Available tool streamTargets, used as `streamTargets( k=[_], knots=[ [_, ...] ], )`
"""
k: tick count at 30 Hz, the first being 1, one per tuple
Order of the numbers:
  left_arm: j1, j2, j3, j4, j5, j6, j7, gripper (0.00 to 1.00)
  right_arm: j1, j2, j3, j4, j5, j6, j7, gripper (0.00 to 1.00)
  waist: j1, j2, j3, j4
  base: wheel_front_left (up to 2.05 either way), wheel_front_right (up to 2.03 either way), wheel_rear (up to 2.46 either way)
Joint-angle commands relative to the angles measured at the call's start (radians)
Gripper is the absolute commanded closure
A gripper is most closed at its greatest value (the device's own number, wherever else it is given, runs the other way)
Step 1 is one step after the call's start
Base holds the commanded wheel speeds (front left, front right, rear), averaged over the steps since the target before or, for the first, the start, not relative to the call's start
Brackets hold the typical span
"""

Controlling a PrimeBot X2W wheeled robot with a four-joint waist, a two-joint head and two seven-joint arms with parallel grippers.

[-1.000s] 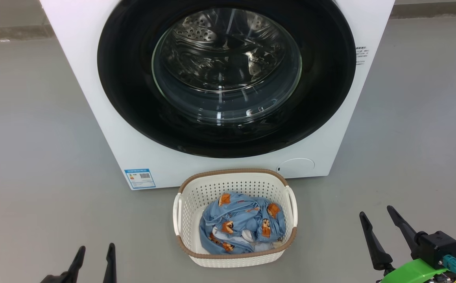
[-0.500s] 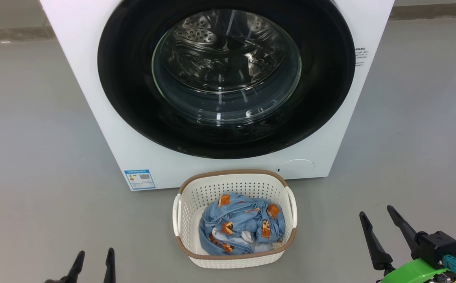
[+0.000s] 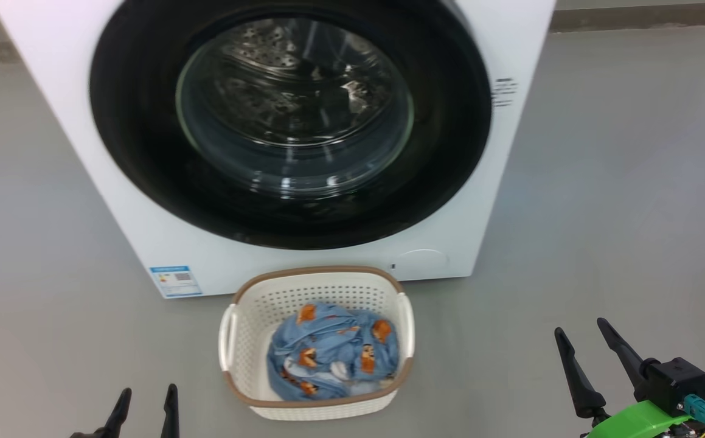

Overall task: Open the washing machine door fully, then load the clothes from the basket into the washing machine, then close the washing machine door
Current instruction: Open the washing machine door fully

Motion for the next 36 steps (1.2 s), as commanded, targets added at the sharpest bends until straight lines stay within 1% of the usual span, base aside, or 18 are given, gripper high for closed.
streamTargets(
  k=[1,7,12,17,25,26,27,36],
  knots=[
    [-0.029,0.01,0.033,-0.027,0.001,-0.003,-0.012,0.0,-0.028,-0.013,0.016,-0.025,-0.001,-0.001,-0.012,0.0,0.0,0.0,0.0,0.0,1.23,1.23,-2.46],
    [-0.028,0.009,0.028,-0.025,-0.004,-0.003,-0.012,0.0,-0.026,-0.013,0.018,-0.024,-0.001,-0.001,-0.012,0.0,0.0,0.0,-0.001,-0.002,1.16,1.16,-2.32],
    [-0.029,0.008,0.023,-0.033,-0.026,-0.003,-0.012,0.0,-0.026,-0.014,0.019,-0.024,-0.001,-0.001,-0.012,0.0,0.0,0.0,0.001,-0.004,0.78,0.78,-1.56],
    [-0.027,0.008,0.022,-0.033,-0.032,-0.003,-0.012,0.0,-0.024,-0.012,0.016,-0.028,0.0,-0.001,-0.012,0.0,0.0,0.0,0.001,-0.006,0.38,0.38,-0.77],
    [-0.028,0.007,0.023,-0.033,-0.032,-0.003,-0.012,0.0,-0.024,-0.008,0.012,-0.035,0.004,-0.001,-0.012,0.0,0.0,0.0,0.001,-0.004,0.03,0.03,-0.06],
    [-0.027,0.007,0.023,-0.033,-0.031,-0.003,-0.012,0.0,-0.023,-0.009,0.018,-0.033,0.008,-0.001,-0.012,0.84,0.0,0.0,0.001,-0.004,0.0,0.0,0.0],
    [-0.027,0.007,0.023,-0.033,-0.029,-0.003,-0.012,0.0,-0.024,-0.011,0.03,-0.032,0.016,-0.001,-0.012,1.0,0.0,0.0,0.001,-0.003,0.0,0.0,0.0],
    [-0.025,0.007,0.024,-0.037,-0.026,-0.003,-0.012,0.0,-0.026,-0.026,0.053,-0.035,0.037,-0.001,-0.012,1.0,0.0,0.0,0.002,-0.001,0.0,0.0,0.0]
  ],
)
